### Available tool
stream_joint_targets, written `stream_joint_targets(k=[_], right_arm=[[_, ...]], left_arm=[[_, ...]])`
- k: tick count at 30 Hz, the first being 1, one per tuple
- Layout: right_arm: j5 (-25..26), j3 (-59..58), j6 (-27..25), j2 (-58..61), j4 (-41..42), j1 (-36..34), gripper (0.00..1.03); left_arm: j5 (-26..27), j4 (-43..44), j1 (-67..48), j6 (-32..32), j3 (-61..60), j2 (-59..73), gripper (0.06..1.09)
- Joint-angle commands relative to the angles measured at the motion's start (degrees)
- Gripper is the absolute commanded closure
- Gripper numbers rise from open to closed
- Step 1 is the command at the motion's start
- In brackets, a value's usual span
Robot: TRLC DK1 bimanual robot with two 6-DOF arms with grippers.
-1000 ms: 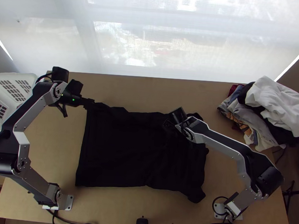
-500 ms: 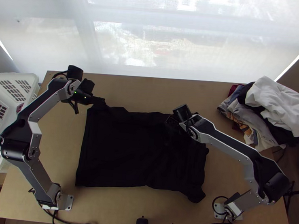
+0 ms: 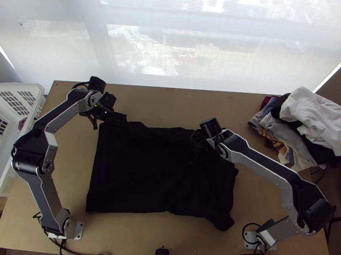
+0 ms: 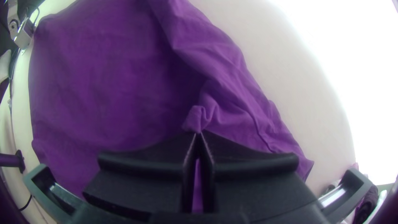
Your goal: Fold the t-shirt
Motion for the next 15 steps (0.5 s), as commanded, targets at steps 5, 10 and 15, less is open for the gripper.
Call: stream_joint_targets(k=[5,10,15], right_arm=[[0.0,0.0,-0.2,-0.8,-0.7,-0.7,1.00],[0.0,-0.3,-0.2,-0.9,-0.8,-0.8,1.00],[0.0,-0.5,-0.2,-1.0,-0.8,-0.9,1.00]], left_arm=[[-2.0,0.4,1.8,1.9,0.3,2.4,0.14],[-2.0,0.4,2.8,2.2,0.4,2.4,0.14],[-2.1,0.1,3.6,2.5,0.4,2.4,0.17]])
